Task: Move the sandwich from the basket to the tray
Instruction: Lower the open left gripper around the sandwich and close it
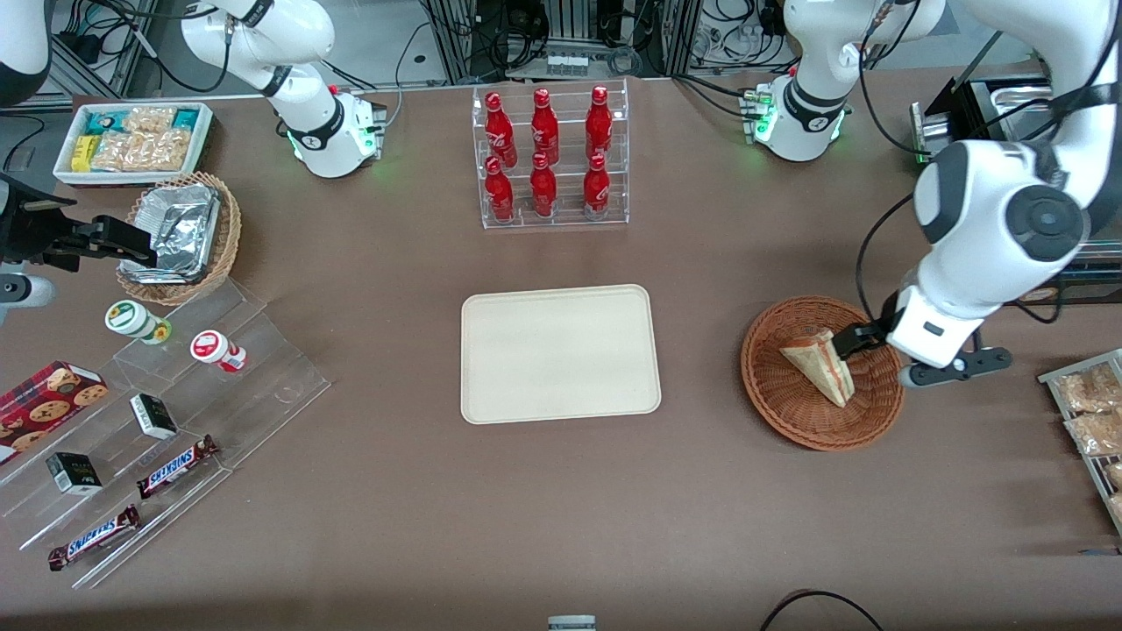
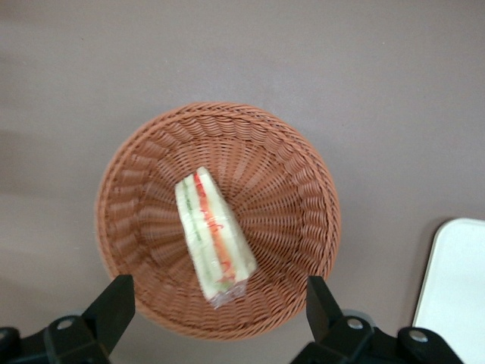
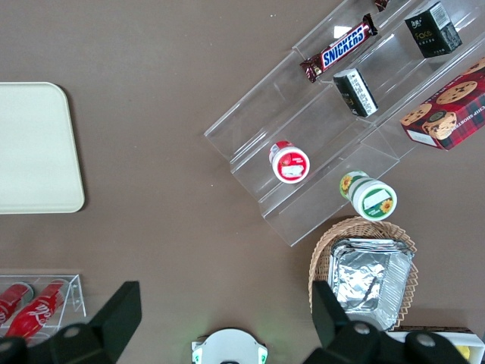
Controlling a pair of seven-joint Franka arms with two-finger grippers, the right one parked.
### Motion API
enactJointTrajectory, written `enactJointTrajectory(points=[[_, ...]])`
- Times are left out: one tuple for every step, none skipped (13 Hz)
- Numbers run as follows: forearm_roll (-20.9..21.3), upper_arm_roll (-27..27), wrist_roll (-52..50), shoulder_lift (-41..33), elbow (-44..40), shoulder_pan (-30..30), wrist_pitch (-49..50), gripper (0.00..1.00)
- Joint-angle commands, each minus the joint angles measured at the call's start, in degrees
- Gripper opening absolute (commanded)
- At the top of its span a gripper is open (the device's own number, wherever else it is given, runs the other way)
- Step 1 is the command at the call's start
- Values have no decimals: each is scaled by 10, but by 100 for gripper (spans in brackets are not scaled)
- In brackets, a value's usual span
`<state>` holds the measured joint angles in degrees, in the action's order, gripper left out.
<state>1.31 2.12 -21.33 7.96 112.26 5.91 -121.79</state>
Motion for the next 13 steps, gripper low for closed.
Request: enactJointTrajectory(points=[[11, -2, -29, -25, 70, 2, -50, 100], [11, -2, -30, -25, 88, 1, -59, 100], [11, -3, -31, -24, 102, 0, -70, 100], [11, -4, -31, -24, 123, -3, -93, 100], [11, -5, -33, -24, 141, -4, -120, 100], [11, -5, -46, -19, 150, -4, -136, 100], [11, -5, -57, -15, 153, -4, -146, 100], [11, -5, -66, -8, 154, -4, -151, 100], [11, -5, -68, -5, 154, -4, -152, 100], [11, -5, -70, -2, 158, -4, -156, 100], [11, -5, -71, -1, 166, -4, -168, 100], [11, -5, -72, 4, 173, -4, -185, 100], [11, -5, -73, 12, 175, -4, -196, 100]])
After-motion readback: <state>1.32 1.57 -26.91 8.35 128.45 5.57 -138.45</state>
